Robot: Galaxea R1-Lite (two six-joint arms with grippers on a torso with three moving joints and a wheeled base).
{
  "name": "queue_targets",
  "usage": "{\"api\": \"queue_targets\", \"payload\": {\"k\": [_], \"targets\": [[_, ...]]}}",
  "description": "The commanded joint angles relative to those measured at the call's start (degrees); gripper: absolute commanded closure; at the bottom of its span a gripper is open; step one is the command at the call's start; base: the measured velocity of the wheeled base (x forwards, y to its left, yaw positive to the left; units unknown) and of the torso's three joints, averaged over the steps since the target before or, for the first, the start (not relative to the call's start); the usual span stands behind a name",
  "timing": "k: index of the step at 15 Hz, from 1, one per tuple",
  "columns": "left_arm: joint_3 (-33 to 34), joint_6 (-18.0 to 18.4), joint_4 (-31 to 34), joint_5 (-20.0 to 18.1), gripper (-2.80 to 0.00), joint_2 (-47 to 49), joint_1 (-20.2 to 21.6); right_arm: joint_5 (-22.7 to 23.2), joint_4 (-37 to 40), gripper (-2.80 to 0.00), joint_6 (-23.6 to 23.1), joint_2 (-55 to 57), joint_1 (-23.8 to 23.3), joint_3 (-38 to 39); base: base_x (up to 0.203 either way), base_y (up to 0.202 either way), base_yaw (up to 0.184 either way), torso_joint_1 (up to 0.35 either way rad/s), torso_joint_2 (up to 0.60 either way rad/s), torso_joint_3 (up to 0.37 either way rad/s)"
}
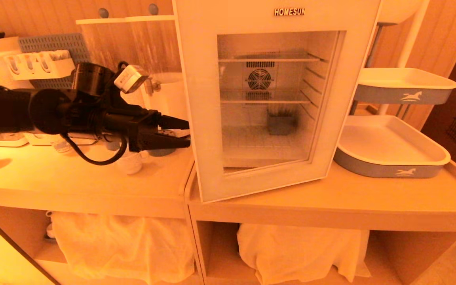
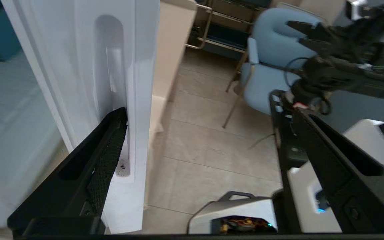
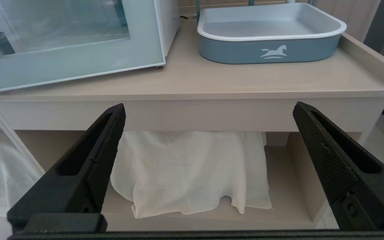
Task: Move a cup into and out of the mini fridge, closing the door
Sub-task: Open the freezer door
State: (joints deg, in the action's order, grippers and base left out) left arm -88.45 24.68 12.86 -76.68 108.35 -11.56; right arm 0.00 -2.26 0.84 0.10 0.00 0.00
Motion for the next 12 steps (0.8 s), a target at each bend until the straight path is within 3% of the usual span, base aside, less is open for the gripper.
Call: {"api": "queue_targets", "payload": {"k": [1,7,12], "targets": [[3.20,0.15,-0.03,-0.57,-2.80,-4.46,-0.61,0.00,-0.03,-2.80,0.04,-0.01,0.00,0.88,0.000,0.000,0.000,0.000,0.00,0.000],[16.13,0.03,0.05,-0.10,-2.80,-19.15,-6.48,0.00,0.02,-2.80,0.04,-0.01,0.00,0.88,0.000,0.000,0.000,0.000,0.00,0.000],[22.96,-0.63,0.36,2.21,-2.80,-28.03,-18.28,0.00,0.06,-2.80,0.04,-0.01,0.00,0.88,0.000,0.000,0.000,0.000,0.00,0.000]]}}
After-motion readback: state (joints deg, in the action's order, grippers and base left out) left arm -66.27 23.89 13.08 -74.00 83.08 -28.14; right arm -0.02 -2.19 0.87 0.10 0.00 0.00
